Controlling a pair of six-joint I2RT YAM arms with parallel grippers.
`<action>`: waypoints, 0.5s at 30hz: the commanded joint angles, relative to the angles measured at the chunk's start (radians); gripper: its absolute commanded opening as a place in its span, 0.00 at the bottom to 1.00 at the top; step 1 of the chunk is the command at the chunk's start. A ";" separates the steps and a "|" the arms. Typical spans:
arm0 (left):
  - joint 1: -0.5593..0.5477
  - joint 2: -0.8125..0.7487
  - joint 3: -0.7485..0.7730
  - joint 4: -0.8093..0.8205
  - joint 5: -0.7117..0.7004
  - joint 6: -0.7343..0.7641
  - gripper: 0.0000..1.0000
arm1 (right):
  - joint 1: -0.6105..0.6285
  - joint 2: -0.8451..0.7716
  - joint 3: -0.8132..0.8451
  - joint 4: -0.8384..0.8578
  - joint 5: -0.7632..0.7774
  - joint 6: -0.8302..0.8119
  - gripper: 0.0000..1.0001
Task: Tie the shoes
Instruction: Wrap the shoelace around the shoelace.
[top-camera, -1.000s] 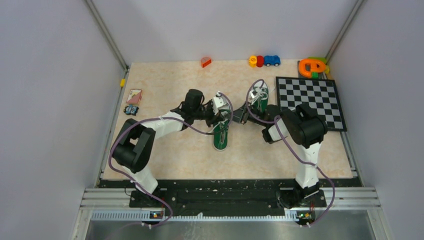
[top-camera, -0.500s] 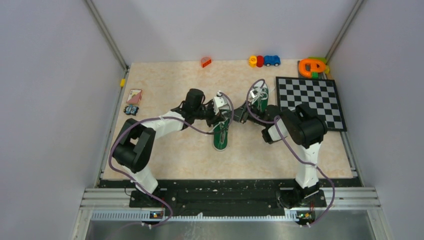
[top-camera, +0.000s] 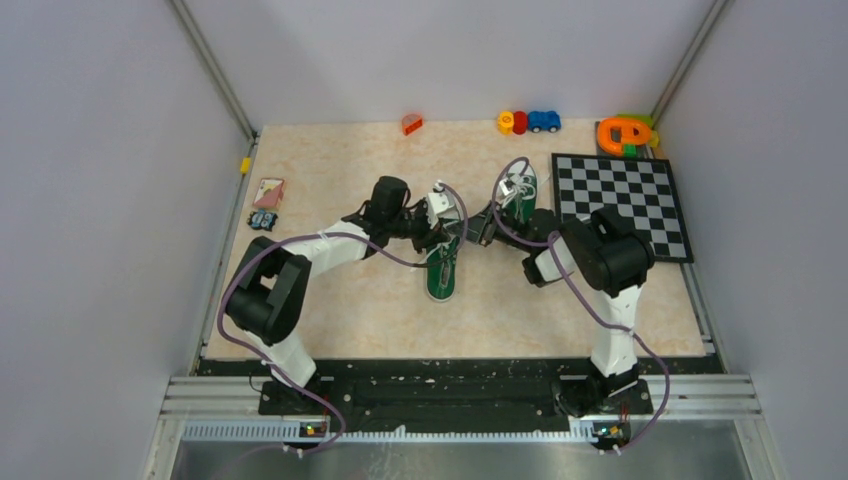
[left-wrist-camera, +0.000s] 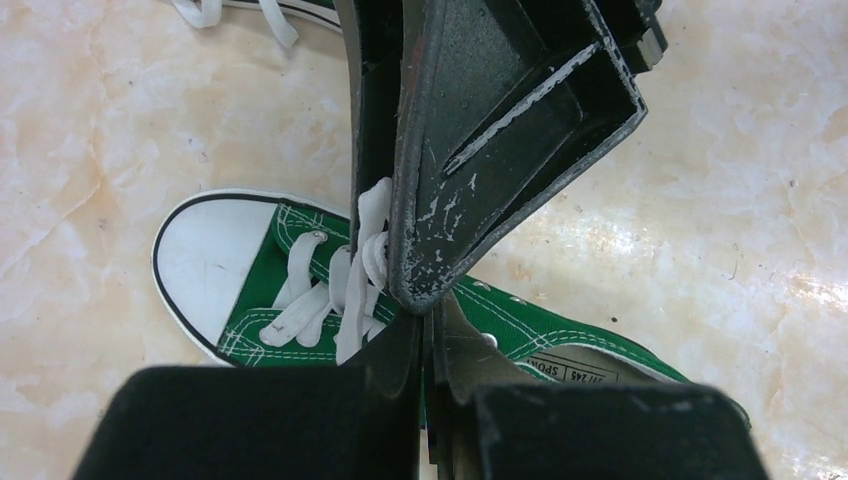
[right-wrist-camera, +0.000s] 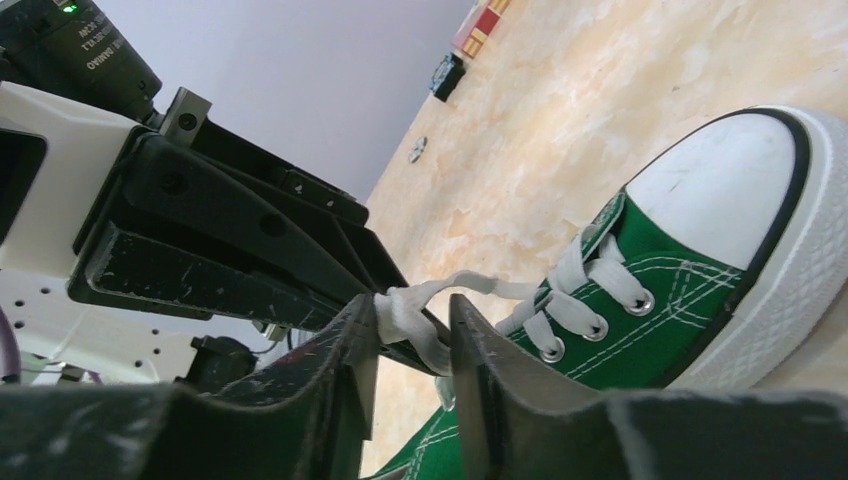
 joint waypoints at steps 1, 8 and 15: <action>-0.003 0.003 0.038 0.076 0.025 -0.027 0.00 | 0.028 -0.029 0.029 0.012 -0.001 -0.018 0.28; -0.003 0.009 0.033 0.126 0.025 -0.072 0.00 | 0.028 -0.030 0.027 0.029 -0.005 -0.012 0.17; 0.004 -0.058 -0.046 0.161 -0.020 -0.071 0.25 | 0.028 -0.041 0.022 0.012 -0.004 -0.024 0.00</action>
